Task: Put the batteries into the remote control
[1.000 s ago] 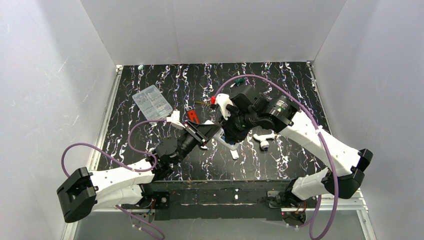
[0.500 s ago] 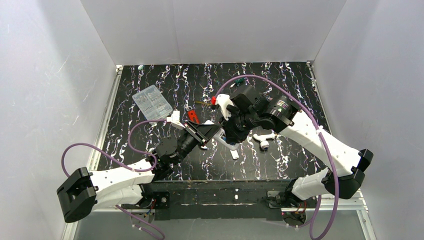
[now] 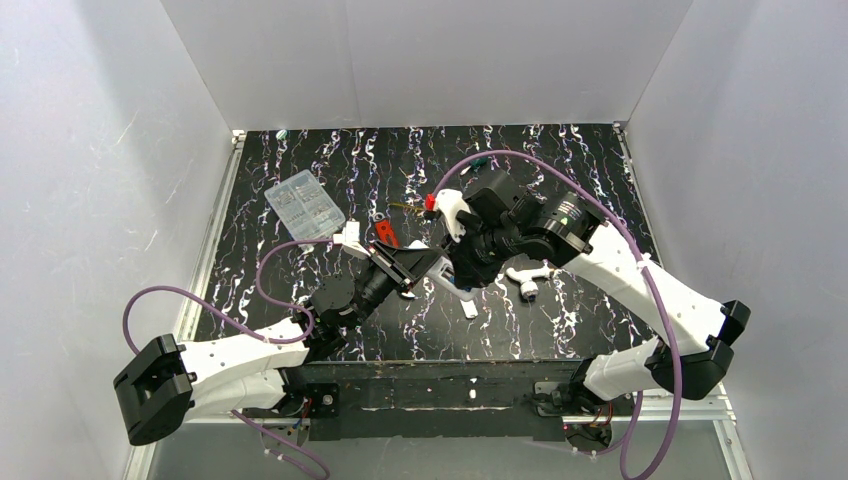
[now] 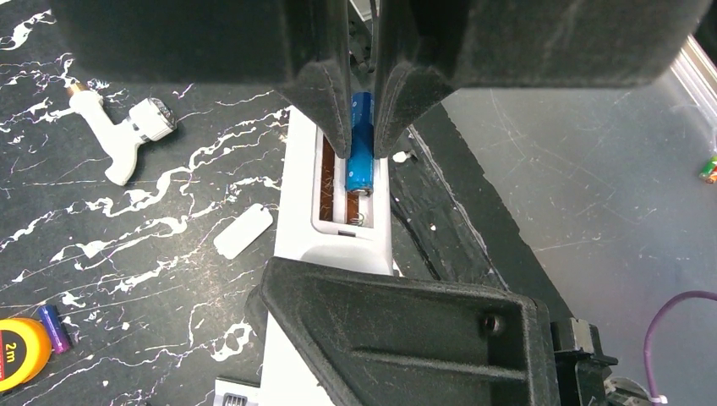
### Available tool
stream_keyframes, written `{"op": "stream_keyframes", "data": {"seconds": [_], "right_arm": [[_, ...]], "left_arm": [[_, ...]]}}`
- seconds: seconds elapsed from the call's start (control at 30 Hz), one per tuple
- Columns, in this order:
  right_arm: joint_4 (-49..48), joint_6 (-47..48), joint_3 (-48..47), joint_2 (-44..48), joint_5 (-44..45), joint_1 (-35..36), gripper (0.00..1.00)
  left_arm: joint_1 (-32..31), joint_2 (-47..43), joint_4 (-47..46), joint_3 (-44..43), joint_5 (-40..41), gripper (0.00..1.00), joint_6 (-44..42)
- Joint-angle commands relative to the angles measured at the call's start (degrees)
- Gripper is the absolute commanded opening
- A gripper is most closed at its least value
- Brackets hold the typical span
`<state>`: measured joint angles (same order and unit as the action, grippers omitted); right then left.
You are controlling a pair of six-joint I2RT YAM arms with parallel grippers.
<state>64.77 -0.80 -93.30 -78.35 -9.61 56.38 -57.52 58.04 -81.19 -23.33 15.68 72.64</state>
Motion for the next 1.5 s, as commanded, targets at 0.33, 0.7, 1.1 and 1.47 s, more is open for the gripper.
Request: {"op": "stream_keyframes", "data": {"seconds": [0.33, 0.7, 1.1, 1.47], "right_arm": [[-1.5, 0.6, -2.9, -1.2, -1.1, 0.4, 0.21], [-1.7, 0.6, -3.6, -2.2, -1.1, 0.4, 0.30], [-1.8, 0.6, -5.4, -1.4, 0.0, 0.4, 0.45], [-3.9, 5.0, -3.1, 4.0, 1.7, 0.4, 0.52]], "left_arm": [[-0.1, -0.8, -6.5, -1.9, 1.1, 0.00, 0.0], [-0.2, -1.1, -6.4, -1.9, 1.3, 0.00, 0.0], [-0.1, -0.8, -6.7, -1.7, 1.3, 0.00, 0.1], [-0.1, -1.1, -6.6, -1.4, 1.4, 0.00, 0.2]]}}
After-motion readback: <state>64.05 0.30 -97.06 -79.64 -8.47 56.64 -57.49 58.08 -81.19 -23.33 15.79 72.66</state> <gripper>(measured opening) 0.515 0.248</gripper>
